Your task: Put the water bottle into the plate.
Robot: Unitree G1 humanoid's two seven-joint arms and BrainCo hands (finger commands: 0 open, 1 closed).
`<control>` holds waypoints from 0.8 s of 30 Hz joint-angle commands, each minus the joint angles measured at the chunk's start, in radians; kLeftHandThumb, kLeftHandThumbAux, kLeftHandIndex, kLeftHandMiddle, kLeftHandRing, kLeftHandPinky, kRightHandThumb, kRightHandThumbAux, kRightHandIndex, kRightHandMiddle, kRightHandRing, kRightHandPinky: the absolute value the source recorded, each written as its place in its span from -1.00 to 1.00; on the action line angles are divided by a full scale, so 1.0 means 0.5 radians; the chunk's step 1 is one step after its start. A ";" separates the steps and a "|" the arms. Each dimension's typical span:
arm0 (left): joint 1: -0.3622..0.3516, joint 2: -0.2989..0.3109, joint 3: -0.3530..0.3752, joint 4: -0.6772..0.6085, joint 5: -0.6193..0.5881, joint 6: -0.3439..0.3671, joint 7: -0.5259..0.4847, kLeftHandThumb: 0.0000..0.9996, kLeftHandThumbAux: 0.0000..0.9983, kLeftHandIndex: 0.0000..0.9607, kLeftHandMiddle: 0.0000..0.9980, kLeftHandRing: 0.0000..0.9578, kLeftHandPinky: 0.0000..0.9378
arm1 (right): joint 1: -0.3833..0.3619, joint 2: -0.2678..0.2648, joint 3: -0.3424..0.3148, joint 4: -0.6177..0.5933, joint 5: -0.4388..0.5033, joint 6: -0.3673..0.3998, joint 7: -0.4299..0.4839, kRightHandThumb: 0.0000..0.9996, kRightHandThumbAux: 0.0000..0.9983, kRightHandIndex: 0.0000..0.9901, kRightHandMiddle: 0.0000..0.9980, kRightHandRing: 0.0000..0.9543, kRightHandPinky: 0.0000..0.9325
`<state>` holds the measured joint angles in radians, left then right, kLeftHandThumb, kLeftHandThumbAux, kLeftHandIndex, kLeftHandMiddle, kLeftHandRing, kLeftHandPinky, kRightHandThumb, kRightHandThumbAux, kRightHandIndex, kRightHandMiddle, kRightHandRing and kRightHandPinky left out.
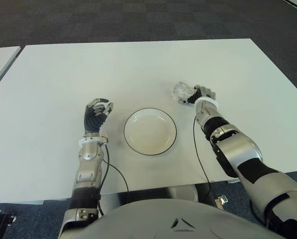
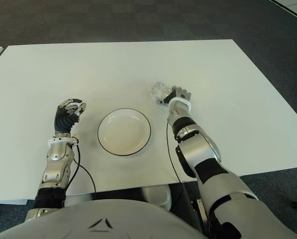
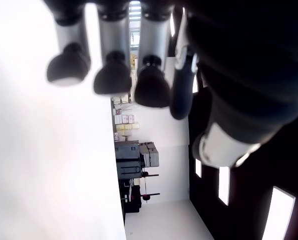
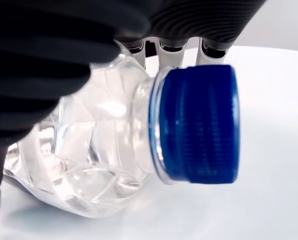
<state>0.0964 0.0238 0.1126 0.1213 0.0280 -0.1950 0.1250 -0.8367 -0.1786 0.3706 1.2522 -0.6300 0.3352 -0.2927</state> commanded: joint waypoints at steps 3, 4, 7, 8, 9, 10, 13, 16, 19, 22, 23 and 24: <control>0.025 -0.024 0.011 -0.039 -0.016 0.072 0.015 0.43 0.43 -0.08 0.64 0.74 0.79 | 0.148 0.024 -0.163 -0.003 0.188 -0.136 -0.236 0.37 0.40 -0.14 0.12 0.14 0.27; 0.027 -0.026 0.010 -0.045 -0.017 0.078 0.017 0.43 0.43 -0.09 0.64 0.74 0.79 | 0.157 0.030 -0.181 -0.009 0.207 -0.161 -0.269 0.39 0.41 -0.13 0.25 0.29 0.42; 0.036 -0.034 0.011 -0.063 -0.007 0.091 0.033 0.43 0.43 -0.09 0.64 0.74 0.80 | 0.171 0.044 -0.214 -0.021 0.249 -0.218 -0.341 0.41 0.43 -0.12 0.43 0.49 0.62; 0.039 -0.036 0.012 -0.069 -0.002 0.096 0.040 0.43 0.43 -0.09 0.64 0.74 0.80 | 0.174 0.047 -0.223 -0.023 0.259 -0.234 -0.359 0.41 0.43 -0.12 0.45 0.51 0.64; 0.042 -0.039 0.012 -0.077 0.007 0.106 0.052 0.43 0.43 -0.09 0.65 0.74 0.80 | 0.178 0.050 -0.234 -0.027 0.272 -0.253 -0.379 0.41 0.44 -0.12 0.48 0.55 0.68; 0.043 -0.040 0.011 -0.083 0.013 0.114 0.060 0.43 0.43 -0.09 0.65 0.74 0.80 | 0.180 0.051 -0.239 -0.027 0.279 -0.265 -0.392 0.42 0.44 -0.12 0.52 0.58 0.70; 0.046 -0.044 0.010 -0.097 0.023 0.132 0.072 0.43 0.43 -0.09 0.65 0.75 0.81 | 0.183 0.056 -0.253 -0.027 0.299 -0.292 -0.425 0.42 0.44 -0.12 0.55 0.62 0.73; 0.049 -0.045 0.008 -0.105 0.021 0.139 0.071 0.43 0.43 -0.09 0.65 0.75 0.80 | 0.180 0.064 -0.269 -0.034 0.319 -0.304 -0.457 0.42 0.45 -0.12 0.59 0.67 0.77; 0.057 -0.040 0.004 -0.121 0.029 0.160 0.067 0.43 0.43 -0.09 0.65 0.74 0.79 | 0.190 0.070 -0.294 -0.051 0.343 -0.341 -0.511 0.42 0.45 -0.12 0.62 0.69 0.79; 0.060 -0.039 0.003 -0.129 0.038 0.176 0.069 0.43 0.43 -0.09 0.65 0.74 0.78 | 0.199 0.075 -0.308 -0.069 0.360 -0.374 -0.550 0.42 0.45 -0.12 0.63 0.71 0.80; 0.061 -0.039 0.003 -0.131 0.038 0.178 0.068 0.43 0.43 -0.09 0.64 0.74 0.78 | 0.200 0.077 -0.309 -0.072 0.363 -0.378 -0.557 0.42 0.45 -0.12 0.63 0.72 0.80; 0.064 -0.038 0.003 -0.136 0.033 0.175 0.060 0.43 0.43 -0.09 0.64 0.74 0.78 | 0.209 0.080 -0.322 -0.089 0.377 -0.407 -0.573 0.42 0.45 -0.12 0.63 0.72 0.81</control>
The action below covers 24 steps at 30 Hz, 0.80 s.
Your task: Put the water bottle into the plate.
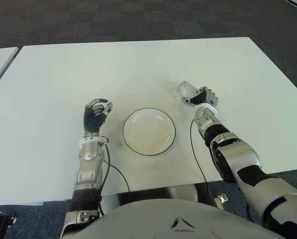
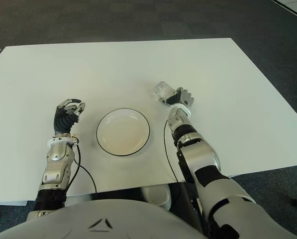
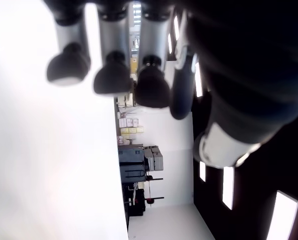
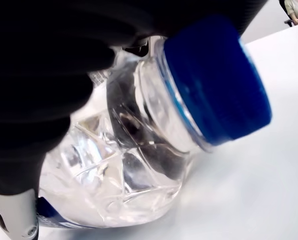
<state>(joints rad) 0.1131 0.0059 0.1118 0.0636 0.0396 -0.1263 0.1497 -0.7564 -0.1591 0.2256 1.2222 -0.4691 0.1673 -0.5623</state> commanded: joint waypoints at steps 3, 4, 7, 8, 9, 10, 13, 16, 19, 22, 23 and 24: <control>0.035 0.000 0.003 -0.031 0.001 0.036 -0.002 0.43 0.43 -0.09 0.65 0.74 0.79 | 0.065 0.046 -0.054 -0.053 0.077 -0.122 -0.056 0.42 0.45 -0.12 0.64 0.73 0.81; 0.036 0.001 0.003 -0.034 0.000 0.039 -0.004 0.43 0.43 -0.09 0.65 0.74 0.79 | 0.067 0.046 -0.056 -0.054 0.079 -0.128 -0.058 0.42 0.45 -0.12 0.64 0.73 0.81; 0.039 0.002 0.002 -0.036 0.003 0.040 -0.004 0.43 0.43 -0.09 0.64 0.74 0.79 | 0.085 0.050 -0.071 -0.082 0.102 -0.191 -0.084 0.42 0.45 -0.12 0.65 0.74 0.82; 0.038 0.002 0.001 -0.035 0.008 0.041 0.002 0.43 0.43 -0.09 0.65 0.74 0.79 | 0.093 0.049 -0.077 -0.091 0.110 -0.227 -0.096 0.42 0.45 -0.12 0.65 0.75 0.82; 0.038 0.001 0.001 -0.036 0.011 0.042 0.005 0.43 0.43 -0.09 0.65 0.74 0.80 | 0.099 0.048 -0.081 -0.096 0.114 -0.251 -0.104 0.42 0.45 -0.12 0.65 0.75 0.83; 0.038 0.002 0.000 -0.037 0.020 0.048 0.014 0.43 0.43 -0.09 0.65 0.74 0.80 | 0.111 0.047 -0.088 -0.116 0.121 -0.303 -0.126 0.42 0.45 -0.12 0.66 0.76 0.84; 0.039 0.002 0.001 -0.041 0.035 0.060 0.026 0.43 0.43 -0.09 0.66 0.75 0.80 | 0.140 0.047 -0.099 -0.159 0.130 -0.417 -0.181 0.42 0.45 -0.12 0.67 0.77 0.84; 0.038 0.000 0.005 -0.042 0.041 0.063 0.027 0.43 0.43 -0.09 0.66 0.75 0.81 | 0.156 0.048 -0.104 -0.178 0.128 -0.485 -0.215 0.41 0.45 -0.11 0.68 0.78 0.84; 0.037 0.002 0.006 -0.037 0.038 0.054 0.019 0.43 0.43 -0.09 0.66 0.76 0.81 | 0.198 0.050 -0.094 -0.272 0.105 -0.597 -0.280 0.41 0.45 -0.11 0.70 0.79 0.86; 0.037 0.006 0.005 -0.032 0.036 0.039 0.011 0.43 0.43 -0.09 0.66 0.76 0.81 | 0.274 0.053 -0.053 -0.458 0.047 -0.736 -0.365 0.41 0.45 -0.11 0.71 0.81 0.88; 0.037 0.007 0.005 -0.031 0.036 0.038 0.009 0.43 0.43 -0.09 0.66 0.76 0.81 | 0.293 0.050 -0.038 -0.491 0.027 -0.781 -0.387 0.41 0.45 -0.11 0.72 0.81 0.89; 0.036 0.010 0.004 -0.031 0.038 0.037 0.008 0.43 0.43 -0.09 0.66 0.76 0.81 | 0.309 0.037 -0.008 -0.512 -0.010 -0.845 -0.419 0.41 0.46 -0.11 0.72 0.82 0.90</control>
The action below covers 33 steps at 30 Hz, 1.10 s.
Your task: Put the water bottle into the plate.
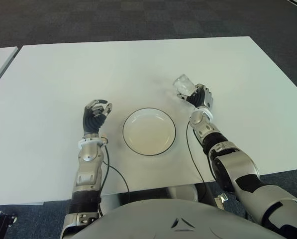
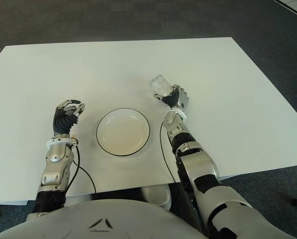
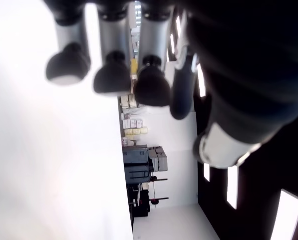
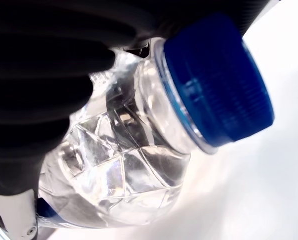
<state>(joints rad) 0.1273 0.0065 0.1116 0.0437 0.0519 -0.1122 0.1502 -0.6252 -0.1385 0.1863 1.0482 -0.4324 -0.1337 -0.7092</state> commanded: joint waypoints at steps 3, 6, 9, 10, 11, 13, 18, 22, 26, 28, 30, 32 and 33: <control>0.007 0.013 0.004 0.011 0.018 0.008 0.007 0.43 0.43 -0.09 0.66 0.75 0.80 | 0.067 -0.033 0.124 -0.186 -0.154 -0.357 -0.180 0.41 0.46 -0.11 0.74 0.84 0.91; 0.009 0.016 0.003 0.007 0.023 0.015 0.008 0.43 0.43 -0.09 0.66 0.75 0.80 | 0.082 -0.062 0.179 -0.231 -0.234 -0.474 -0.232 0.41 0.46 -0.12 0.75 0.85 0.91; 0.014 0.019 0.002 -0.001 0.028 0.026 0.003 0.43 0.43 -0.09 0.65 0.75 0.79 | 0.100 -0.088 0.232 -0.290 -0.304 -0.609 -0.275 0.41 0.46 -0.12 0.78 0.87 0.91; 0.015 0.020 0.001 -0.004 0.029 0.028 0.001 0.43 0.43 -0.09 0.65 0.74 0.79 | 0.106 -0.094 0.246 -0.307 -0.325 -0.656 -0.294 0.41 0.46 -0.12 0.78 0.87 0.91; 0.015 0.022 0.000 -0.005 0.030 0.029 0.000 0.43 0.43 -0.09 0.65 0.74 0.79 | 0.110 -0.098 0.256 -0.318 -0.339 -0.690 -0.308 0.41 0.46 -0.12 0.79 0.88 0.91; 0.018 0.023 -0.002 -0.013 0.035 0.035 0.003 0.43 0.43 -0.09 0.64 0.74 0.79 | 0.112 -0.113 0.281 -0.327 -0.376 -0.777 -0.344 0.41 0.46 -0.12 0.80 0.89 0.92; 0.022 0.025 -0.004 -0.028 0.030 0.061 -0.003 0.43 0.43 -0.09 0.65 0.75 0.81 | 0.135 -0.119 0.320 -0.401 -0.401 -0.946 -0.291 0.41 0.46 -0.12 0.82 0.90 0.92; 0.025 0.033 -0.007 -0.036 0.026 0.079 -0.015 0.43 0.43 -0.09 0.65 0.75 0.79 | 0.180 -0.096 0.361 -0.517 -0.436 -1.008 -0.261 0.40 0.46 -0.12 0.82 0.90 0.92; 0.026 0.042 -0.009 -0.037 0.033 0.087 -0.013 0.43 0.43 -0.09 0.65 0.74 0.78 | 0.233 -0.090 0.402 -0.652 -0.457 -1.067 -0.188 0.40 0.46 -0.12 0.82 0.90 0.91; 0.027 0.048 -0.013 -0.039 0.042 0.093 -0.007 0.42 0.43 -0.09 0.65 0.74 0.78 | 0.237 -0.109 0.418 -0.660 -0.453 -1.134 -0.137 0.40 0.46 -0.12 0.82 0.90 0.91; 0.027 0.050 -0.017 -0.041 0.052 0.096 0.002 0.42 0.43 -0.09 0.65 0.74 0.78 | 0.237 -0.127 0.431 -0.653 -0.459 -1.194 -0.093 0.41 0.46 -0.12 0.82 0.90 0.92; 0.027 0.052 -0.018 -0.043 0.057 0.101 0.008 0.42 0.43 -0.09 0.66 0.74 0.79 | 0.243 -0.145 0.442 -0.660 -0.469 -1.226 -0.040 0.41 0.46 -0.12 0.82 0.90 0.92; 0.027 0.053 -0.018 -0.044 0.059 0.105 0.009 0.42 0.44 -0.09 0.66 0.74 0.78 | 0.245 -0.153 0.446 -0.664 -0.474 -1.237 -0.015 0.41 0.46 -0.12 0.83 0.90 0.92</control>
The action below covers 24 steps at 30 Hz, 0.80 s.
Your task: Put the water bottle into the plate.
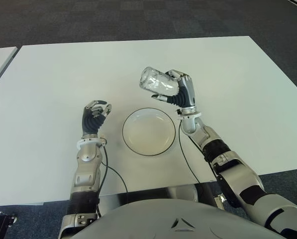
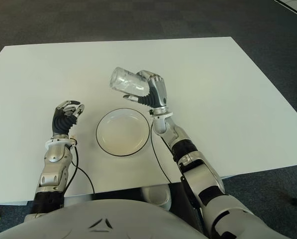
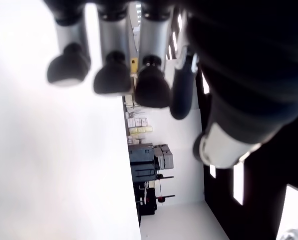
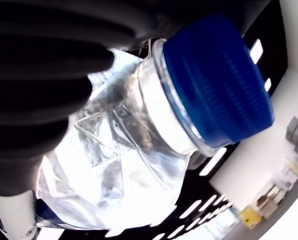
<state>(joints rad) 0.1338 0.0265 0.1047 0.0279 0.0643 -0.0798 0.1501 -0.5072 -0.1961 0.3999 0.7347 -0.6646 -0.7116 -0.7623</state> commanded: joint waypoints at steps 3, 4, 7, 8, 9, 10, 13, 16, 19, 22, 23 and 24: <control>0.016 0.024 -0.006 -0.019 0.030 0.070 -0.014 0.42 0.44 -0.09 0.65 0.73 0.77 | 0.013 -0.096 0.069 -0.064 -0.031 -0.102 0.263 0.41 0.45 -0.12 0.83 0.90 0.92; 0.016 0.026 -0.007 -0.022 0.028 0.076 -0.019 0.42 0.44 -0.09 0.65 0.73 0.76 | 0.015 -0.105 0.075 -0.073 -0.032 -0.103 0.301 0.41 0.45 -0.12 0.83 0.90 0.92; 0.017 0.031 -0.009 -0.024 0.023 0.082 -0.026 0.42 0.44 -0.09 0.64 0.72 0.75 | 0.020 -0.135 0.092 -0.102 -0.015 -0.097 0.463 0.42 0.45 -0.12 0.83 0.90 0.92; 0.019 0.032 -0.010 -0.027 0.021 0.082 -0.028 0.42 0.44 -0.09 0.64 0.72 0.75 | 0.023 -0.147 0.101 -0.116 -0.006 -0.093 0.533 0.42 0.45 -0.12 0.83 0.90 0.92; 0.020 0.035 -0.012 -0.029 0.028 0.085 -0.024 0.42 0.44 -0.09 0.64 0.73 0.77 | 0.025 -0.169 0.123 -0.135 0.021 -0.081 0.675 0.42 0.44 -0.11 0.81 0.88 0.90; 0.021 0.036 -0.015 -0.031 0.036 0.085 -0.017 0.42 0.44 -0.09 0.64 0.73 0.77 | 0.027 -0.185 0.144 -0.153 0.040 -0.064 0.800 0.42 0.44 -0.11 0.82 0.89 0.91; 0.021 0.037 -0.018 -0.033 0.047 0.082 -0.005 0.42 0.44 -0.09 0.65 0.73 0.78 | 0.038 -0.202 0.161 -0.197 0.068 -0.024 0.994 0.42 0.45 -0.12 0.85 0.91 0.93; 0.021 0.035 -0.015 -0.031 0.049 0.076 -0.001 0.42 0.44 -0.09 0.65 0.74 0.78 | 0.062 -0.214 0.172 -0.268 0.071 0.065 1.192 0.42 0.45 -0.12 0.86 0.92 0.94; 0.018 0.034 -0.007 -0.017 0.047 0.064 0.003 0.42 0.44 -0.09 0.66 0.74 0.78 | 0.102 -0.222 0.171 -0.358 0.079 0.167 1.366 0.41 0.45 -0.12 0.88 0.92 0.95; -0.005 0.047 0.015 0.052 0.038 0.027 0.005 0.42 0.44 -0.09 0.67 0.75 0.78 | 0.153 -0.233 0.167 -0.478 0.094 0.299 1.558 0.41 0.45 -0.12 0.88 0.92 0.94; -0.004 0.044 0.015 0.051 0.040 0.024 0.010 0.42 0.44 -0.09 0.67 0.75 0.78 | 0.168 -0.243 0.170 -0.528 0.087 0.354 1.630 0.41 0.45 -0.12 0.88 0.92 0.94; -0.002 0.040 0.014 0.046 0.043 0.024 0.014 0.42 0.43 -0.09 0.67 0.75 0.79 | 0.180 -0.248 0.169 -0.565 0.082 0.394 1.678 0.41 0.45 -0.12 0.88 0.91 0.94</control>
<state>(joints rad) 0.1330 0.0432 0.1061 0.0299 0.0798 -0.0613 0.1499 -0.4324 -0.3122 0.4889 0.5171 -0.6475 -0.5792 0.0029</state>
